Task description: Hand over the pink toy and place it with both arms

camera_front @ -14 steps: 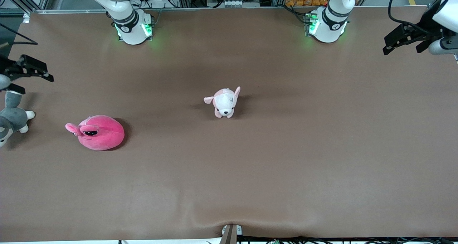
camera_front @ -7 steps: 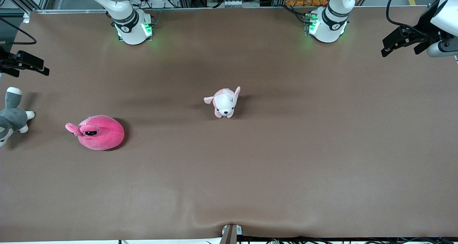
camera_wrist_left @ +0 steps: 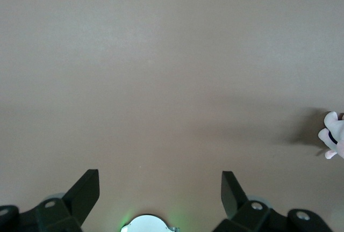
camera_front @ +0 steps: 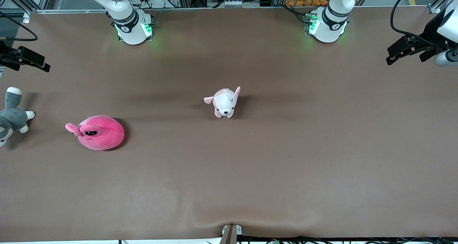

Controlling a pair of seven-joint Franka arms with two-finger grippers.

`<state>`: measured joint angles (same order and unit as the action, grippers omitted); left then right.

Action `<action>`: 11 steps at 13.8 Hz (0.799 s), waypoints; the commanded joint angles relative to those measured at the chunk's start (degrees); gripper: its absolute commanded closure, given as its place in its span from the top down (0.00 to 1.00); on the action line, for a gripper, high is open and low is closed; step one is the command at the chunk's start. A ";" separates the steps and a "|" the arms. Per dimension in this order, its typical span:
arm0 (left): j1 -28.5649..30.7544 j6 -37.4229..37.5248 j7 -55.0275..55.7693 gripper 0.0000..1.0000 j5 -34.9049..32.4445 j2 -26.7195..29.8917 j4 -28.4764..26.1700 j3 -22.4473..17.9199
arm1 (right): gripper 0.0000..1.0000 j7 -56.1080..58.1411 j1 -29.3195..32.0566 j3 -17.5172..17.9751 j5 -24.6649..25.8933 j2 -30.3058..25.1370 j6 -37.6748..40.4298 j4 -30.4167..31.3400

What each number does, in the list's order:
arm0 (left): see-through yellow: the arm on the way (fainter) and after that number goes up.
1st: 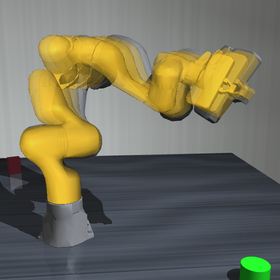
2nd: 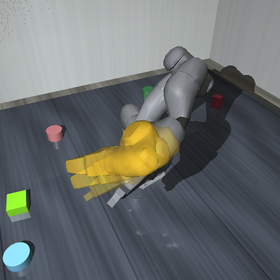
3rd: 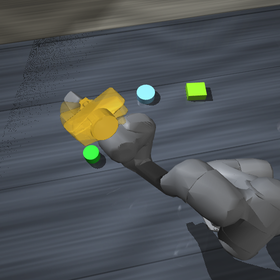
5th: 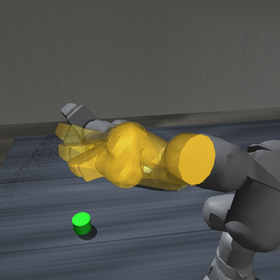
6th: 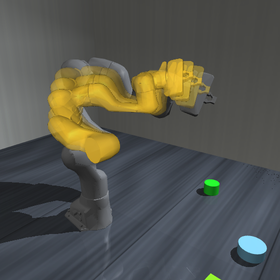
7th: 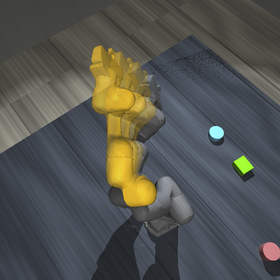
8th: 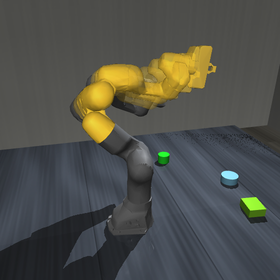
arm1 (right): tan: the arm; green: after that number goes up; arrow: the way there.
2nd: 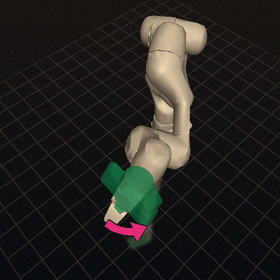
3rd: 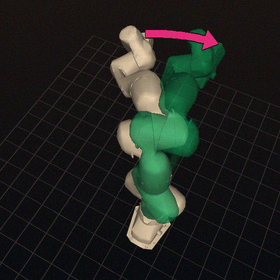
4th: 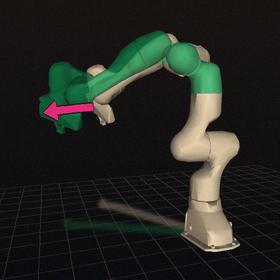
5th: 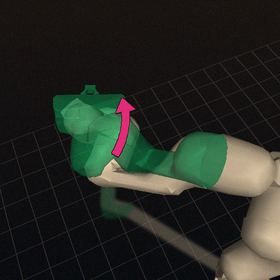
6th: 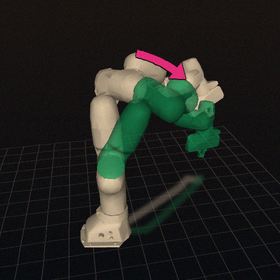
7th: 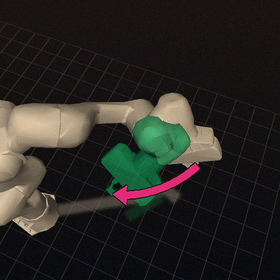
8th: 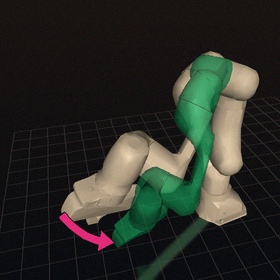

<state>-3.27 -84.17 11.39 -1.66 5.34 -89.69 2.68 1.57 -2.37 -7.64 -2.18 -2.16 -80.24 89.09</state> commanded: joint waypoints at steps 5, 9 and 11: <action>-0.07 1.20 -2.15 1.00 -1.15 -0.77 1.71 0.23 | 1.00 1.68 -0.61 -0.27 0.77 -1.00 0.08 0.30; -0.07 1.38 -2.87 1.00 -1.15 -0.60 1.80 0.23 | 1.00 1.68 -0.70 -0.18 0.51 -0.92 0.08 0.39; -0.07 1.47 -2.78 1.00 -1.15 -0.60 1.80 0.23 | 1.00 1.68 -0.70 -0.18 0.51 -0.92 0.17 0.56</action>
<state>-3.28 -83.95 9.25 -1.66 5.24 -89.39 2.71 2.86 -2.46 -7.59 -2.16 -2.16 -80.22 89.10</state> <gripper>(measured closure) 0.000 0.000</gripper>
